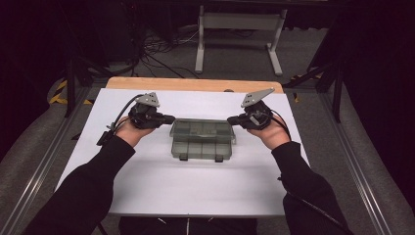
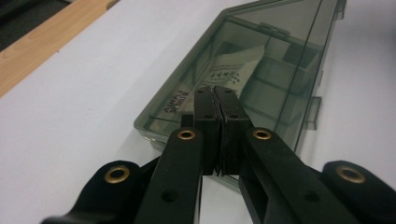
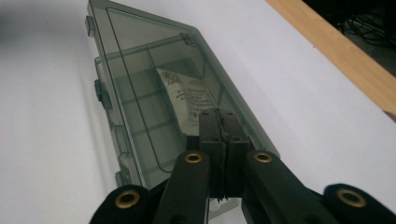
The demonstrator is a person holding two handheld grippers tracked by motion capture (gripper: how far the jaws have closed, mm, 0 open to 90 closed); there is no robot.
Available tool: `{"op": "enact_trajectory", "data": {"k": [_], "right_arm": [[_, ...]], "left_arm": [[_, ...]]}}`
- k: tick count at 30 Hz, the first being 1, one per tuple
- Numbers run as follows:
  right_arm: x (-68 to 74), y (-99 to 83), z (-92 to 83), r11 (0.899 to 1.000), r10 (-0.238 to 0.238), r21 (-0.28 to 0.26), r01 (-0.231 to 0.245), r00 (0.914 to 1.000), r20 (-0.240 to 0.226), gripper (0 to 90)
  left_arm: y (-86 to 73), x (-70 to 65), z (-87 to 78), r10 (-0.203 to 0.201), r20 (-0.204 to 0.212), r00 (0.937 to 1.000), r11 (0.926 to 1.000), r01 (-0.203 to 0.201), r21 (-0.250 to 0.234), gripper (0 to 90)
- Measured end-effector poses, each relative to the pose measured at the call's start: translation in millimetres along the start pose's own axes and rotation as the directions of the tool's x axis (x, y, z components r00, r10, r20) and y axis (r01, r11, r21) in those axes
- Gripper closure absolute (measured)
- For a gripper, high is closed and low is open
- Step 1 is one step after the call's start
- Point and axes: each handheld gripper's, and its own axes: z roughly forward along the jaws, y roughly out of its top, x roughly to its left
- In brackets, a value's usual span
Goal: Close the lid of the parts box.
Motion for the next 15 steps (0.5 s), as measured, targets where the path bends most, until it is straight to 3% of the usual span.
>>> {"op": "enact_trajectory", "data": {"k": [9,15], "right_arm": [[12.4,-9.1,9.7,0.998,0.0,0.06,0.003,0.9989,-0.047,89.8],[18.6,-14.2,16.5,0.995,0.0,0.098,0.007,0.9977,-0.068,89.8]], "left_arm": [[-4.0,-6.7,3.2,0.02,0.049,0.9986,0.9973,-0.023,0.069,87.9],[-7.1,-12.4,10.0,0.034,0.08,0.9962,0.9914,-0.044,0.123,87.0]]}}
